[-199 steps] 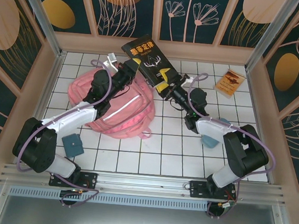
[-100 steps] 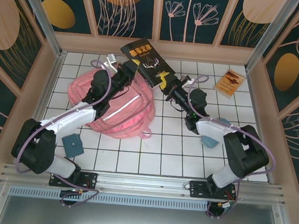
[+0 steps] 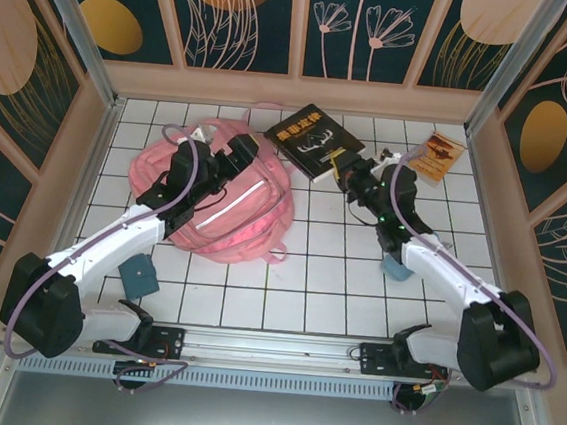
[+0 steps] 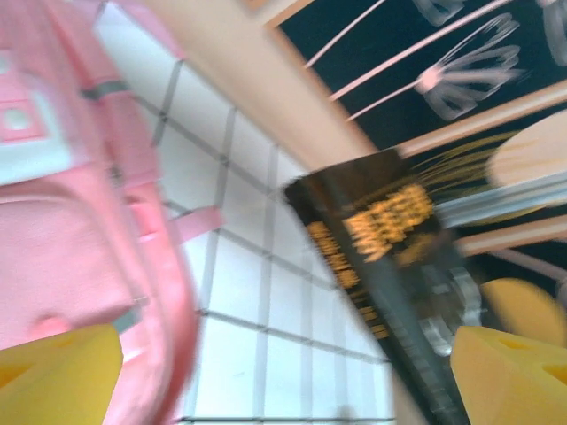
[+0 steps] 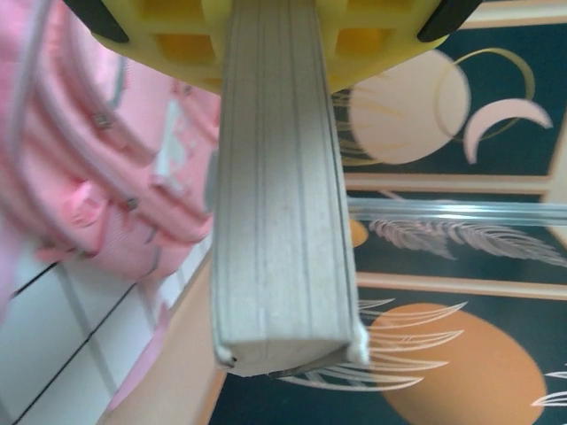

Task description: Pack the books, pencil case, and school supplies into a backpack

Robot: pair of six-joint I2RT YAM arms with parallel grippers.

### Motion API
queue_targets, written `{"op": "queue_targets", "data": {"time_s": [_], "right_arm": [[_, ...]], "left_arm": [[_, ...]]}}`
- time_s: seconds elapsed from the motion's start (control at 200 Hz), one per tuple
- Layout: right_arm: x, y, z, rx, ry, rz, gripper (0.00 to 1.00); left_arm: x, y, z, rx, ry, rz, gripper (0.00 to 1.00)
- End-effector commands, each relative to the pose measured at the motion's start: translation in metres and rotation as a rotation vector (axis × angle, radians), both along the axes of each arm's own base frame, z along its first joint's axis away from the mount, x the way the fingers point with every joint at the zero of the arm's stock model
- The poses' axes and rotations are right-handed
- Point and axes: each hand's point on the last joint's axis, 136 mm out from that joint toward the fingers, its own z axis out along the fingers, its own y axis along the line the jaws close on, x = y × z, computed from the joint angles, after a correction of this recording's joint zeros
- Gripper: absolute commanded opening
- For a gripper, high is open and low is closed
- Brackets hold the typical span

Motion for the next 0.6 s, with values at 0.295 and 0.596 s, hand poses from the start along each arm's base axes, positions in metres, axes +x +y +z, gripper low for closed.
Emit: {"op": "queue_targets", "data": {"time_s": [0.295, 0.596], "right_arm": [[-0.017, -0.055, 0.010, -0.308, -0.085, -0.096, 0.05], [-0.018, -0.062, -0.002, -0.315, -0.050, -0.100, 0.05]], "left_arm": [[-0.037, -0.033, -0.053, 0.556, 0.098, -0.516, 0.89], [-0.061, -0.058, -0.100, 0.711, 0.195, -0.749, 0.69]]}}
